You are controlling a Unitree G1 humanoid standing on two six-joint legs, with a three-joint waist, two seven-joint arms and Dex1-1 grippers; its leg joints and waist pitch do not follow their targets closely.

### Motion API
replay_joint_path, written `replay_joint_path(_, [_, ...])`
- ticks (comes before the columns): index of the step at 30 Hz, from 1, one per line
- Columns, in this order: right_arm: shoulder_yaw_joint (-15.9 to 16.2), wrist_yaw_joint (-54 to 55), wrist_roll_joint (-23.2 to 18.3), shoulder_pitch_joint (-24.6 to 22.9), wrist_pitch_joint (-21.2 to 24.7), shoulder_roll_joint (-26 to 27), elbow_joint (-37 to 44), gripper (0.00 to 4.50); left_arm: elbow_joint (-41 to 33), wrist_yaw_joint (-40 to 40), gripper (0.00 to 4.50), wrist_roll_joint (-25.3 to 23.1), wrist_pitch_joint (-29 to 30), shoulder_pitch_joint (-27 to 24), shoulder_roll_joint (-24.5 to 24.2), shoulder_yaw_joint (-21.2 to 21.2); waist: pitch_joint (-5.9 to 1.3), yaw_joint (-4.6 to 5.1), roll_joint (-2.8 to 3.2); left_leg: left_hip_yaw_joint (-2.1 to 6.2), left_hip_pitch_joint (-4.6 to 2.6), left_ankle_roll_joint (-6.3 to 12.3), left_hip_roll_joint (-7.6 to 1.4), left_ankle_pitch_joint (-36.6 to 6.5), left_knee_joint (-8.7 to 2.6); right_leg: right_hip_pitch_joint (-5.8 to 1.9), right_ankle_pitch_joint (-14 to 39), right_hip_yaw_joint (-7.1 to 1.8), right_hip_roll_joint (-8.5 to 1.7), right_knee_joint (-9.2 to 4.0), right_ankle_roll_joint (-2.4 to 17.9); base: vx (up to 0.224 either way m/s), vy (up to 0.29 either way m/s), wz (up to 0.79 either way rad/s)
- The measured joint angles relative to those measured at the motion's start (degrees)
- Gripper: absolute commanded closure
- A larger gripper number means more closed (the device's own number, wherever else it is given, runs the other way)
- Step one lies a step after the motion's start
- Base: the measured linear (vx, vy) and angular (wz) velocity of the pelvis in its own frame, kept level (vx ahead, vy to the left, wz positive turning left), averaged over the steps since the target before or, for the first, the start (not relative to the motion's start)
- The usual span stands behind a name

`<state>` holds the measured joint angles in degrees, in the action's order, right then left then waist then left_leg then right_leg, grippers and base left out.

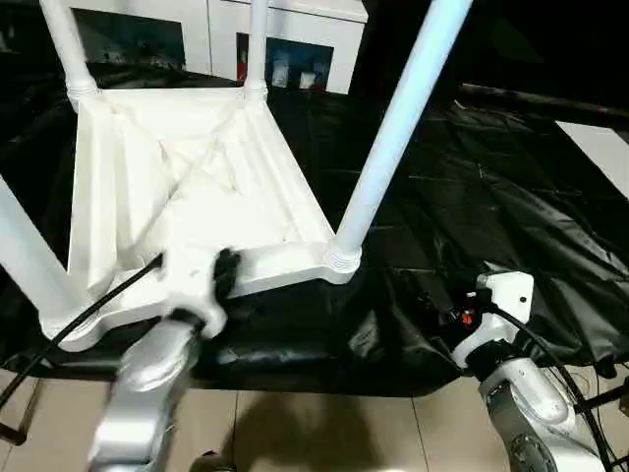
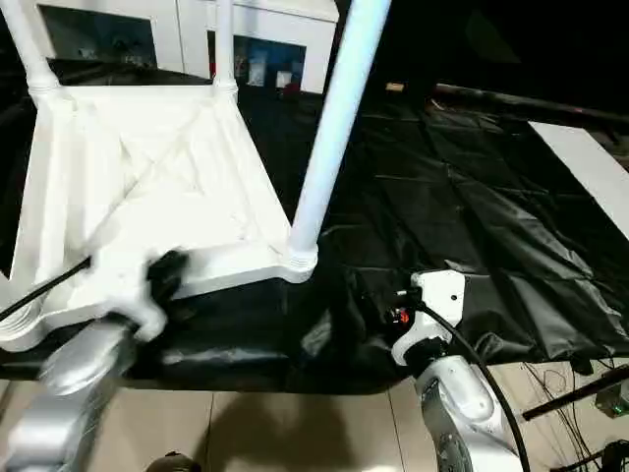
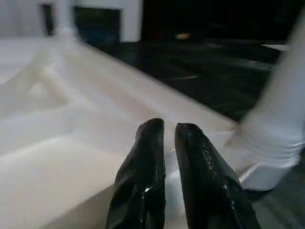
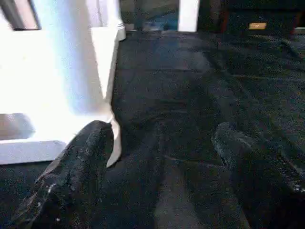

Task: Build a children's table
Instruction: Rotate table base

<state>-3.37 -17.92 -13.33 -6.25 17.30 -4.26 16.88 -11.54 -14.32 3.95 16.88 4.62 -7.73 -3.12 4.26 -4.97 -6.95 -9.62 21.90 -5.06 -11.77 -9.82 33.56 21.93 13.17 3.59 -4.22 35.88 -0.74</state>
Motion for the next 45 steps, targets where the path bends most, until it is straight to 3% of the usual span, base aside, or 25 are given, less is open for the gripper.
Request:
replay_joint_path(3, [0.1,0.3,0.5,0.1,-0.1,-0.7,-0.7,0.76,0.2,-1.2,3.84,-0.6,0.0,0.3,-0.6,-1.8,0.02,0.5,0.03,-0.05,-0.06,0.0,-0.02,0.0,-0.05,0.03,0.0,-0.04,0.01,0.01,0.0,0.0,0.0,0.0])
replay_joint_path(6, [0.0,0.7,0.6,0.1,-0.1,-0.9,-1.2,0.76,0.9,-2.6,3.84,-0.7,0.0,0.4,-0.8,-2.3,0.54,1.14,0.8,0.02,-0.8,-0.08,-0.13,-0.3,-0.16,-0.64,0.2,0.06,0.22,-0.33,-0.2,0.0,0.0,0.0])
replay_joint_path(7, [-0.1,0.8,0.6,-0.2,-0.1,-1.0,-1.2,0.76,1.7,-2.9,3.84,-0.7,0.0,0.9,-0.7,-2.3,0.92,1.71,1.86,1.56,-0.34,0.02,0.18,-0.5,-0.28,-2.27,0.3,1.9,0.01,-1.48,-0.3,-0.007,0.001,0.39])
replay_joint_path(9, [-0.7,1.7,1.0,-0.8,-0.2,-1.2,-1.1,0.76,2.3,-2.9,3.84,-0.3,0.0,2.8,0.2,-3.0,1.38,1.86,2.83,2.95,-0.59,0.32,0.33,-0.7,-0.47,-4.23,0.3,4.38,-0.27,-3.31,-0.2,0.011,0.006,0.53])
replay_joint_path(10, [-0.9,2.5,1.2,-0.8,-0.3,-1.1,-1.1,0.76,2.3,-2.9,3.84,-0.2,0.0,3.3,0.5,-3.3,1.66,1.89,3.36,3.36,-0.46,0.65,0.15,-0.9,-0.33,-5.56,0.4,6.08,-0.7,-4.12,-0.3,0.041,0.013,0.53])
replay_joint_path(12, [-1.3,3.0,1.2,-0.6,-0.6,-0.8,-1.1,0.76,2.4,-2.9,3.84,-0.1,0.0,3.4,1.0,-3.8,1.81,1.81,3.44,2.98,-0.78,0.92,-0.1,-1.6,0.31,-6.81,0.9,6.97,-1.23,-4.21,-0.6,0.048,0.019,0.47])
replay_joint_path(15, [-1.8,3.6,1.0,0.0,-1.1,-0.5,-1.1,0.76,2.7,-2.9,3.84,0.3,0.1,2.8,0.6,-3.4,1.91,1.76,3.48,2.38,-2.34,0.83,-0.16,-1.7,0.42,-7.68,2.2,5.31,-1.01,-4.14,-1.0,0.054,0.036,0.19])
replay_joint_path(18, [-1.7,3.7,0.7,0.4,-1.6,-0.5,-1.1,0.76,3.2,-2.9,3.84,0.4,0.1,2.7,0.2,-1.6,1.61,3.02,2.82,2.29,-3.7,1.27,1.46,-2.6,0.0,-7.66,4.0,2.43,-0.85,-2.53,1.1,0.147,0.051,0.02])
replay_joint_path(20, [-1.9,4.0,0.7,0.4,-1.7,-0.5,-1.1,0.76,3.2,-2.9,3.84,0.8,0.1,2.8,0.6,-1.8,1.1,3.99,2.21,2.15,-4.37,1.38,2.15,-3.4,-0.05,-7.97,5.0,1.04,-1.09,-1.92,0.0,0.161,-0.003,0.02])
replay_joint_path(21, [-2.1,4.1,0.7,0.3,-1.9,-0.9,-1.1,0.76,3.2,-2.8,3.84,0.9,0.2,2.9,1.1,-1.9,0.79,3.68,2.32,1.8,-3.5,2.62,2.33,-3.8,0.57,-8.54,4.9,0.56,-0.77,-2.51,-1.8,0.173,0.001,0.01])
replay_joint_path(23, [-3.9,4.6,0.7,-0.1,-1.9,-1.7,-1.3,0.76,3.2,-2.8,3.84,1.4,0.2,2.8,2.6,-3.5,0.03,2.95,3.28,2.36,-1.76,5.05,1.87,-5.2,2.22,-9.02,5.1,0.12,0.45,-3.91,-2.4,0.196,0.014,0.1])
replay_joint_path(24, [-4.3,4.8,0.7,0.1,-1.9,-1.8,-1.3,0.76,3.1,-2.7,3.84,1.6,0.2,2.7,2.7,-3.4,-0.23,2.84,3.24,2.76,-1.78,4.72,1.95,-5.5,2.36,-9.01,5.4,-0.09,0.88,-3.67,-2.8,0.224,-0.011,0.25])
replay_joint_path(25, [-3.9,4.8,0.7,0.9,-2.0,-1.8,-1.4,0.76,2.9,-2.3,3.84,2.0,0.2,2.4,2.5,-2.6,-0.53,3.08,2.75,3.92,-2.33,3.78,2.2,-5.9,2.12,-6.47,5.7,-0.13,0.57,0.2,-2.9,0.155,-0.092,-0.18])
replay_joint_path(26, [-2.5,4.6,0.6,2.4,-2.0,-1.3,-1.5,0.76,3.1,-1.8,3.84,2.0,0.3,1.4,1.5,-0.6,-0.6,3.43,2.57,6.1,-3.26,2.97,2.93,-6.1,1.9,-2.8,5.1,0.01,0.03,5.93,-3.7,0.155,-0.092,-0.18])
replay_joint_path(27, [-1.9,4.2,0.5,2.6,-2.4,-1.0,-1.1,0.76,3.6,-1.6,3.84,2.0,0.5,0.9,1.0,0.7,-0.74,3.78,2.29,8.36,-4.32,2.99,3.98,-6.1,1.69,-0.29,4.6,-0.15,-0.19,7.61,-4.6,-0.037,-0.147,-0.68])
replay_joint_path(28, [-2.1,4.1,0.5,2.4,-2.7,-1.7,-0.9,0.76,3.6,-1.6,3.84,2.0,0.6,1.1,1.1,1.1,-1.4,4.79,0.98,9.38,-4.74,3.03,5.77,-6.1,2.27,2.65,1.9,-2.08,-0.92,4.92,-4.9,-0.237,-0.071,-0.3])
replay_joint_path(29, [-3.0,4.0,0.5,1.8,-2.8,-2.8,-0.8,0.76,3.3,-1.6,3.84,2.2,0.6,2.3,1.9,0.7,-1.75,5.67,-1.26,8.45,-3.67,3.31,7.86,-6.2,3.85,3.51,-1.7,-4.73,-2.36,1.56,-2.2,-0.237,-0.071,-0.3])
replay_joint_path(30, [-3.9,3.7,0.6,1.0,-2.6,-4.1,-1.8,0.76,3.4,-1.6,3.84,2.2,0.7,3.0,3.0,0.1,-1.53,6.42,-1.46,7.35,-3.23,4.14,7.71,-6.7,6.13,3.42,-1.1,-6.27,-2.23,2.67,-2.9,-0.172,0.008,0.21])
replay_joint_path(31, [-5.1,3.5,0.6,0.6,-2.1,-5.2,-2.9,0.76,3.0,-1.7,3.84,2.6,0.8,2.6,4.0,-2.0,-1.54,6.37,-1.42,6.61,-3.14,4.99,6.81,-6.2,6.26,2.69,-1.5,-6.08,-1.9,1.72,-2.6,0.0,0.0,0.0])
replay_joint_path(33, [-5.0,2.5,0.6,1.4,-2.1,-5.7,-2.9,0.76,2.8,-1.7,3.84,2.6,0.8,2.6,3.7,-2.3,-1.46,6.5,-0.72,6.21,-3.23,2.75,5.52,-6.5,2.35,2.34,-2.8,-5.08,-0.51,0.09,-2.3,-0.037,-0.022,-0.05])
replay_joint_path(34, [-4.1,1.5,0.5,1.8,-2.1,-6.0,-2.9,0.76,2.9,-1.6,3.84,2.6,1.1,2.5,3.1,-1.6,-1.23,6.44,-0.53,6.23,-2.96,0.09,4.17,-5.9,2.14,1.97,-3.5,-4.39,0.07,-1.01,-1.9,-0.106,-0.037,0.06])
replay_joint_path(36, [-2.5,0.1,0.5,2.2,-2.1,-6.1,-2.9,0.76,3.0,-1.4,3.84,2.6,1.6,2.1,2.4,-0.8,-0.88,6.2,-0.48,5.47,-2.82,-0.57,3.13,-5.4,2.24,1.58,-4.0,-4.01,0.21,-1.91,-1.1,-0.102,-0.029,0.08])
replay_joint_path(38, [-1.3,-1.3,0.6,3.5,-2.1,-7.4,-3.9,0.76,3.2,-1.3,3.84,2.6,1.9,2.2,1.6,0.4,-0.34,5.94,-0.27,3.92,-2.85,-0.77,2.34,-5.4,2.7,1.26,-3.9,-3.82,-0.33,-1.89,-1.3,-0.102,0.007,0.15])
replay_joint_path(41, [-1.1,-3.7,0.4,6.1,-2.0,-10.1,-6.4,0.76,4.1,-3.1,3.84,2.6,1.8,3.3,-0.1,0.1,-0.03,5.59,-0.43,2.46,-2.78,-0.59,1.78,-5.3,2.79,1.26,-3.9,-4.01,-0.87,-1.84,-1.3,-0.076,0.005,0.24])
replay_joint_path(45, [-1.1,-6.7,0.4,7.1,-1.9,-12.2,-8.4,0.76,4.1,-9.4,3.56,6.5,4.6,5.1,-2.5,-0.5,0.02,5.22,-0.79,2.36,-2.08,-0.49,1.79,-5.0,2.8,1.54,-3.9,-3.91,-1.06,-1.91,-1.4,-0.06,0.008,0.05])
